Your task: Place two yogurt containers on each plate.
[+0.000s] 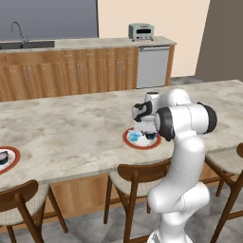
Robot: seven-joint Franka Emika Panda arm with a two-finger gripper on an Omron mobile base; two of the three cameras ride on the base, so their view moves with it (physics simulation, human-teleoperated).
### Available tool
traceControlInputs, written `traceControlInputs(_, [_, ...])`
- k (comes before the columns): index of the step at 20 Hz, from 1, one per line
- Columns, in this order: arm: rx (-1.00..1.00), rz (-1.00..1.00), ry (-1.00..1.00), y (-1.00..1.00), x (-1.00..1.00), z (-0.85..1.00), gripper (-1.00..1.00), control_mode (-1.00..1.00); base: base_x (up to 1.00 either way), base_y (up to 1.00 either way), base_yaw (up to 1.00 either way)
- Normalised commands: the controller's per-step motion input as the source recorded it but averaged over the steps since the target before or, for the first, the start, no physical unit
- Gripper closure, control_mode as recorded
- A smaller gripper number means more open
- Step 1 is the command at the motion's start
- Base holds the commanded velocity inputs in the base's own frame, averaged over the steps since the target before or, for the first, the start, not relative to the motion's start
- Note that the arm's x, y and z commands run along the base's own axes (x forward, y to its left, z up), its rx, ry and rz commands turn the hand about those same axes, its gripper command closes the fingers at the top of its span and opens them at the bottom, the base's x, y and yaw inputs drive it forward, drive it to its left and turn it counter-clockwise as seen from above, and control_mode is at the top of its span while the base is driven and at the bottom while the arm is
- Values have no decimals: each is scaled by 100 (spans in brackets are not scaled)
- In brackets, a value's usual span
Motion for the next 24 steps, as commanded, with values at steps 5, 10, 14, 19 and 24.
traceControlInputs(5, [0, 0, 5, 5, -9, 20, 100, -100, 0, 0, 0])
traceControlInputs(10, [0, 0, -11, 5, -2, 3, 100, -100, 0, 0, 0])
traceControlInputs(14, [0, 0, -11, 3, 0, -6, 100, -100, 0, 0, 0])
traceControlInputs(19, [0, 0, 0, 10, 1, -25, -100, -100, 0, 0, 0])
traceControlInputs(24, [0, 0, -1, 2, 0, -8, -100, -100, 0, 0, 0])
